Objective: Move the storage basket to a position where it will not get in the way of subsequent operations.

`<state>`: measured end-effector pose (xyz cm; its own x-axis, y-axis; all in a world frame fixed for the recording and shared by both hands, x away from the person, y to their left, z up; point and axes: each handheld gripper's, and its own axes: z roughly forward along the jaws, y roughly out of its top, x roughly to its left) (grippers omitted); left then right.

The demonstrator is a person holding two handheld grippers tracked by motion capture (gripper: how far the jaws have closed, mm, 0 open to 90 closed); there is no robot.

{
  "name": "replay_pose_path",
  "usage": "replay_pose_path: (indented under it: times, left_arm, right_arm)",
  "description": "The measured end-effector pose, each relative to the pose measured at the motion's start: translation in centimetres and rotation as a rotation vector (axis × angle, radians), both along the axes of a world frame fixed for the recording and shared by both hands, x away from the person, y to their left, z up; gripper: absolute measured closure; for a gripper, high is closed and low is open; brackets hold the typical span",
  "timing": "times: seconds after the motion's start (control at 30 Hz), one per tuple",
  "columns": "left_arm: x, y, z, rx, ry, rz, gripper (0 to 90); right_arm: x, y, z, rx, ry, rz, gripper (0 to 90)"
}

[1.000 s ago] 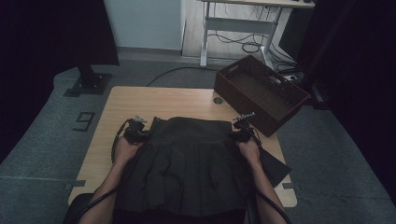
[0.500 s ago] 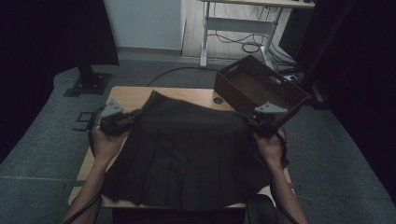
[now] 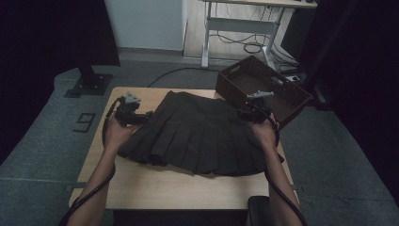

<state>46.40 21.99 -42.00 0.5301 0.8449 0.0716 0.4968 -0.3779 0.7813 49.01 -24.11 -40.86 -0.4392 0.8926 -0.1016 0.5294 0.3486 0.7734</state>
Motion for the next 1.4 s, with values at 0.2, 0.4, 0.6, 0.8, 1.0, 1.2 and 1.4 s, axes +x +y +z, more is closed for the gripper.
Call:
replay_pose_path:
  times: [0.2,0.4,0.6,0.8,1.0,1.2,1.4]
  left_arm:
    - [-0.3,0.2,-1.5,-0.032,0.049,-0.04,29.4]
    - [-0.5,0.6,-3.3,-0.024,0.105,-0.057,26.5]
    - [-0.5,1.3,-6.3,0.014,0.161,-0.036,32.4]
    - [-0.4,2.0,-9.8,0.044,0.216,0.003,35.4]
    - [-1.1,2.1,-11.6,0.028,0.208,0.034,37.1]
    - [-2.9,2.4,-11.7,0.025,0.198,0.05,40.4]
    - [-7.2,3.0,-11.5,0.055,0.2,0.052,42.8]
  right_arm:
    - [-0.9,-0.1,-1.2,0.05,0.022,0.044,37.1]
    - [-2.2,0.2,-2.1,0.083,0.048,0.09,33.7]
    - [-3.8,0.1,-4.2,0.123,0.11,0.129,45.6]
    - [-5.3,-0.5,-7.6,0.124,0.174,0.121,52.6]
    - [-6.2,-1.0,-11.1,0.098,0.221,0.077,56.1]
    - [-7.1,-0.8,-13.0,0.12,0.229,0.062,68.1]
    - [-8.7,0.5,-12.9,0.088,0.231,0.119,70.0]
